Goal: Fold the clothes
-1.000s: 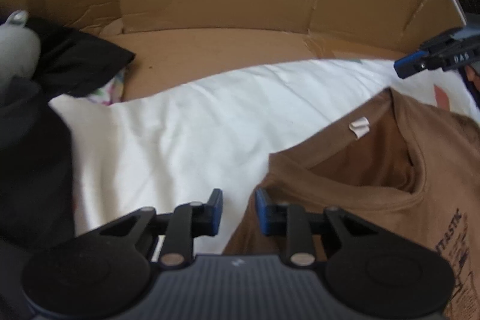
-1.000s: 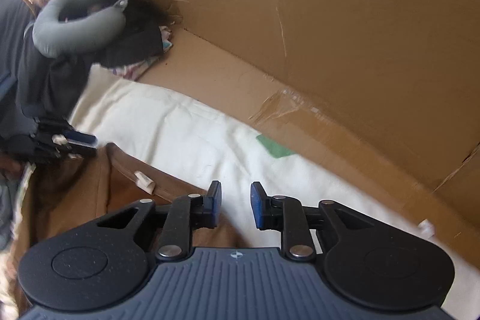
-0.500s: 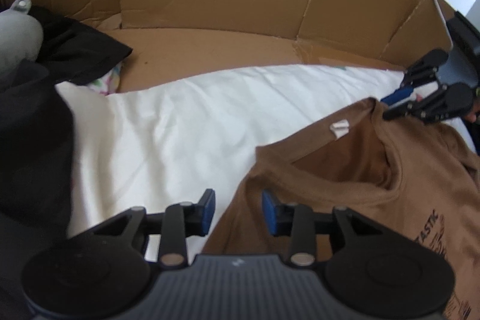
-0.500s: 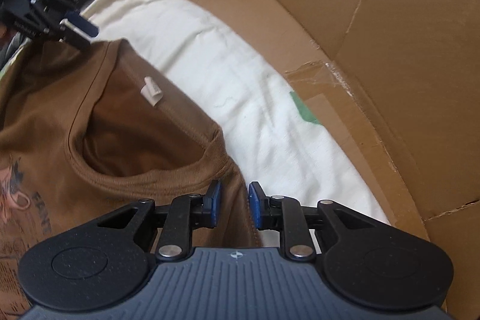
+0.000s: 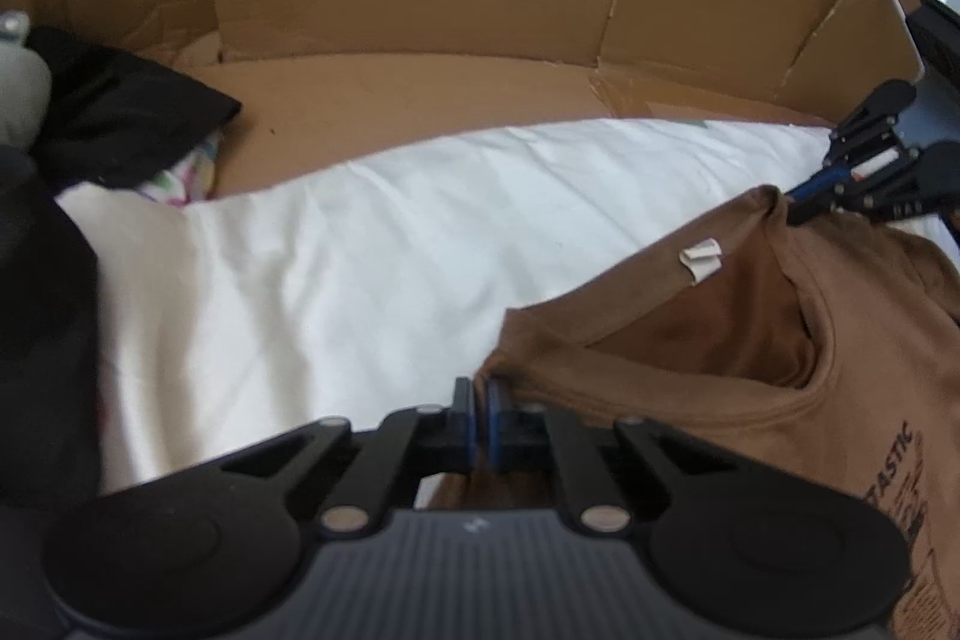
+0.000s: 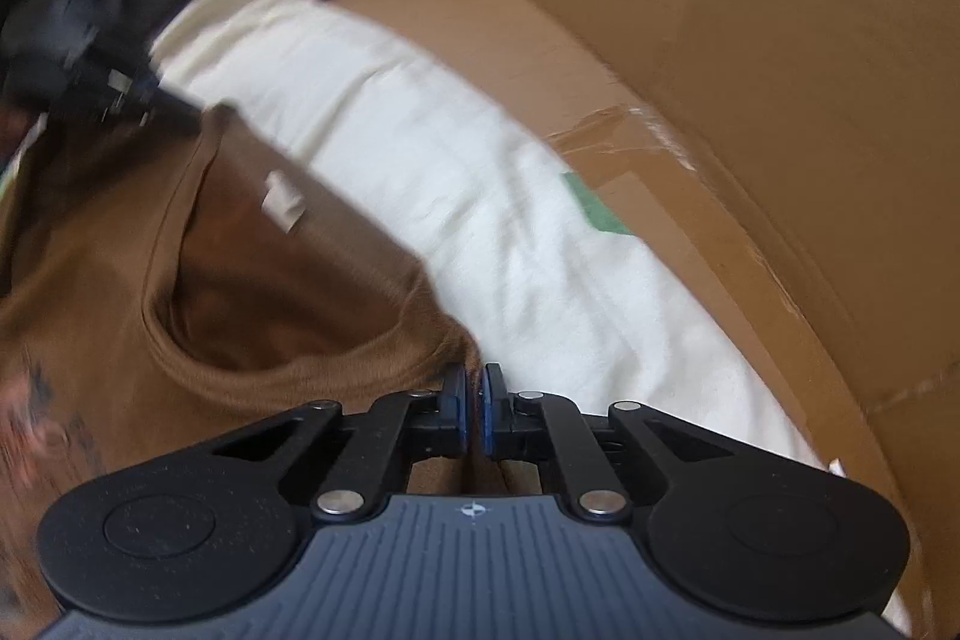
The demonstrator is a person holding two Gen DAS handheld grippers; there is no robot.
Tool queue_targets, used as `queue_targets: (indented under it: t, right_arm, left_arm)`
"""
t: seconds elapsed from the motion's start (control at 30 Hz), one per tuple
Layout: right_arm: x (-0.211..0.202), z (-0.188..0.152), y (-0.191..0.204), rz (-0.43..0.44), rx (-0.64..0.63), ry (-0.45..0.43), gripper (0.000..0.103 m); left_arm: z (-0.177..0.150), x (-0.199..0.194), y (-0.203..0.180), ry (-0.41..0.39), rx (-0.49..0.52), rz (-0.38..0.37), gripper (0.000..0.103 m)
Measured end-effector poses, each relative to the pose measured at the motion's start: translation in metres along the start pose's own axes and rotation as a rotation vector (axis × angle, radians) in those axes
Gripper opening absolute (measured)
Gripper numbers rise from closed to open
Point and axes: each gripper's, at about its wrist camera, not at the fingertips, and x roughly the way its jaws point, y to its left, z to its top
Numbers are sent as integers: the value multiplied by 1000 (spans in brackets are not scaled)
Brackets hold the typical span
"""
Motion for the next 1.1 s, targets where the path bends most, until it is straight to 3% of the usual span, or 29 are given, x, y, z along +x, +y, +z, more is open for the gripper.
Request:
queue_targets:
  t: [0.2, 0.5, 0.73, 1.1]
  right_arm:
    - [-5, -1, -15, 15, 148, -38, 4]
    - [-29, 2, -2, 4, 105, -96, 6]
    - [-36, -2, 37, 49, -4, -95, 7]
    - [-20, -31, 84, 79, 17, -65, 15]
  left_arm:
    - [1, -1, 4, -6, -3, 27, 4]
    - [9, -28, 0, -42, -24, 50, 10]
    - [22, -26, -47, -49, 74, -44, 11]
    - [16, 3, -107, -4, 181, -133, 14]
